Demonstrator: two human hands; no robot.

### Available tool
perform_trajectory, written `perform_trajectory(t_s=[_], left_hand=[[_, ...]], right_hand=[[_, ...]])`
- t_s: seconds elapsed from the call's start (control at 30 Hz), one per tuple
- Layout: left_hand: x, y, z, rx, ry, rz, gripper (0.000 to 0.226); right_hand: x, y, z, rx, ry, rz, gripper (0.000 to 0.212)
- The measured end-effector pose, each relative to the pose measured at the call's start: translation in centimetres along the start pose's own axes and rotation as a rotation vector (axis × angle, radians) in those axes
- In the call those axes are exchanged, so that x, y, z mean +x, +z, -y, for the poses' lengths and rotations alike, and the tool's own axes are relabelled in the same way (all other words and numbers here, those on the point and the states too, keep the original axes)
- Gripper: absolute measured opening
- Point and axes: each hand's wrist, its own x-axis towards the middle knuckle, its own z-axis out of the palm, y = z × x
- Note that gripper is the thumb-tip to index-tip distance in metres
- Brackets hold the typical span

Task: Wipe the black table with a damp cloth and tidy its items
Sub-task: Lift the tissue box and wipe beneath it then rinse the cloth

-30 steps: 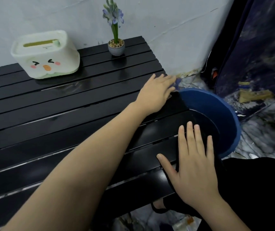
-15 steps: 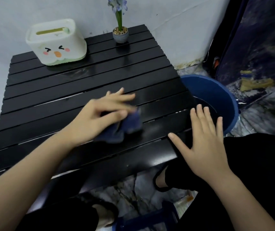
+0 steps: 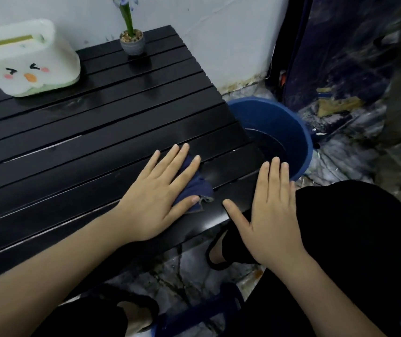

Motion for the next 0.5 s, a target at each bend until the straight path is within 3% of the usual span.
perform_trajectory(t_s=[0.23,0.5], left_hand=[[9.8,0.5,-1.9,0.001,0.159,-0.022,0.065],[18.2,0.8,-3.3,-0.044,0.146,-0.173,0.049]], right_hand=[[0.3,0.2,0.0,0.008,0.015,0.012,0.101],[0.2,-0.3,0.2,-0.038,0.018,0.024,0.101]])
